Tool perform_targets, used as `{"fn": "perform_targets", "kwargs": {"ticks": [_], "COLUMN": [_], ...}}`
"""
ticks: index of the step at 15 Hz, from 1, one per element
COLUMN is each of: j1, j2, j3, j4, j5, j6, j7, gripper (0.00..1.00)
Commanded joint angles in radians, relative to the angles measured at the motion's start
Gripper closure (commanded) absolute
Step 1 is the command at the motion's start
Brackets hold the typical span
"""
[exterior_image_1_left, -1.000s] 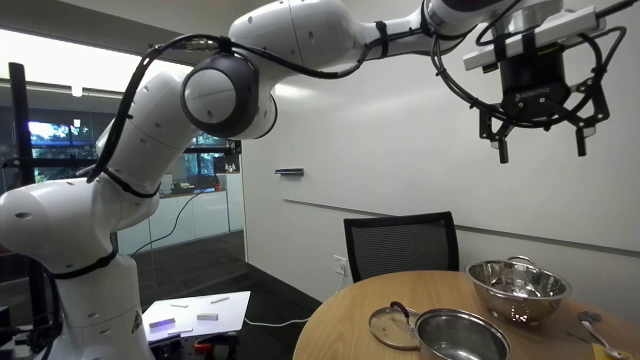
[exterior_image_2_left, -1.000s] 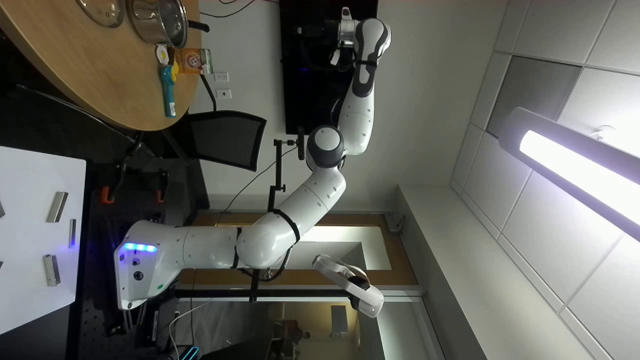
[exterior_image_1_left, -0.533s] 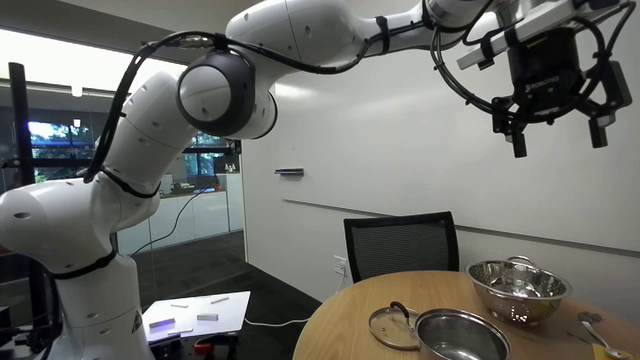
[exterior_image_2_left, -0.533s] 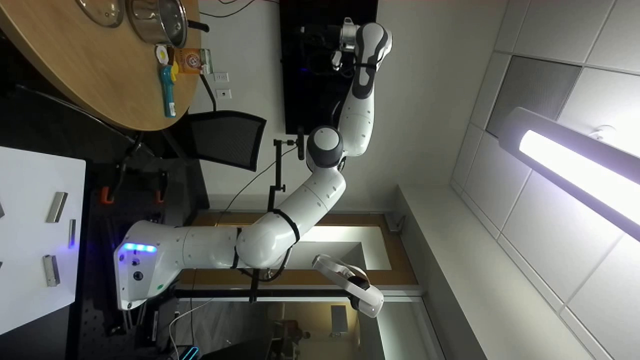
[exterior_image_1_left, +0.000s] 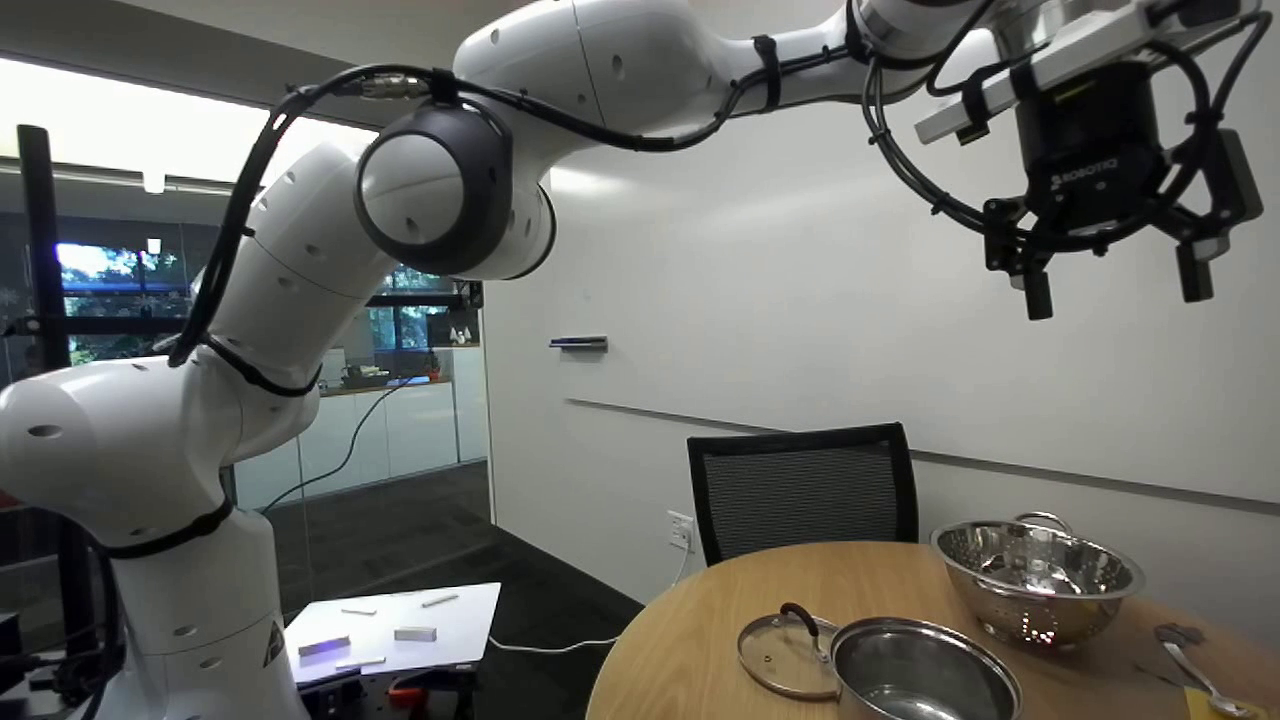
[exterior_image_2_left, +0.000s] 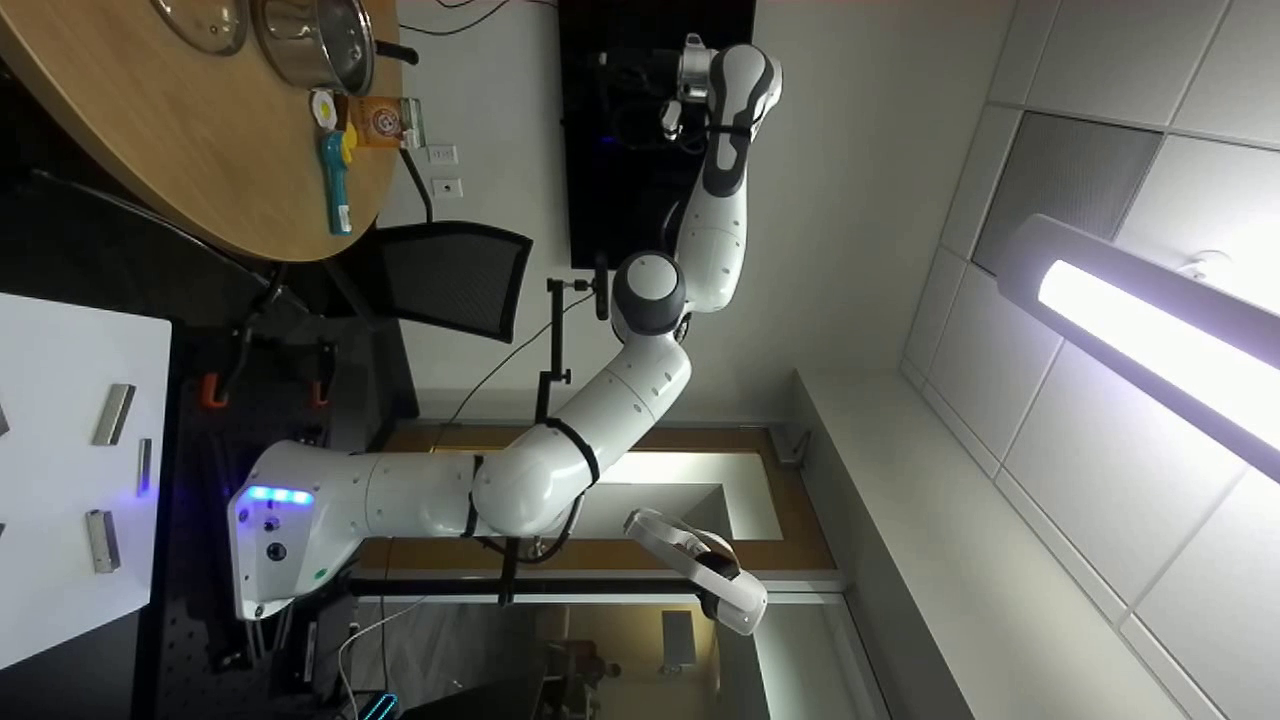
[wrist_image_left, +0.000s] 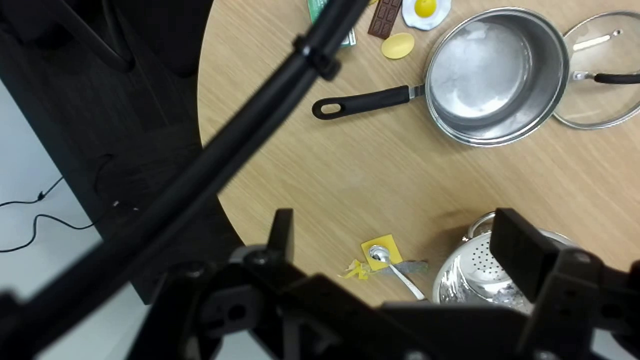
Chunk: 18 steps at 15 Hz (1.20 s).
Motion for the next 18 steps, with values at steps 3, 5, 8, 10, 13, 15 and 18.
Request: {"fn": "perform_targets", "kwargs": {"ticks": [3,5,8,10,13,15,18], "j1": [0.000,0.000,0.053,0.098,0.154,0.171,0.171], "j2": [0.000,0.000,0.025,0.052,0.094,0.116,0.129], "j3": [0.000,0.000,0.001,-0.009,-0.017,-0.025,-0.045], "j4": [0.000,0.000,0.010,0.019,0.038,0.053,0.072], "j5": [0.000,0.000,-0.004,-0.010,-0.005,-0.002,-0.004], "j6": [0.000,0.000,-0.006,-0.008,-0.005,0.000,-0.013], "j7": [0.000,0.000,0.098,0.230,0.439,0.566,0.718], "gripper": [0.00,0.00,0.00,0.00,0.00,0.00,0.00]}}
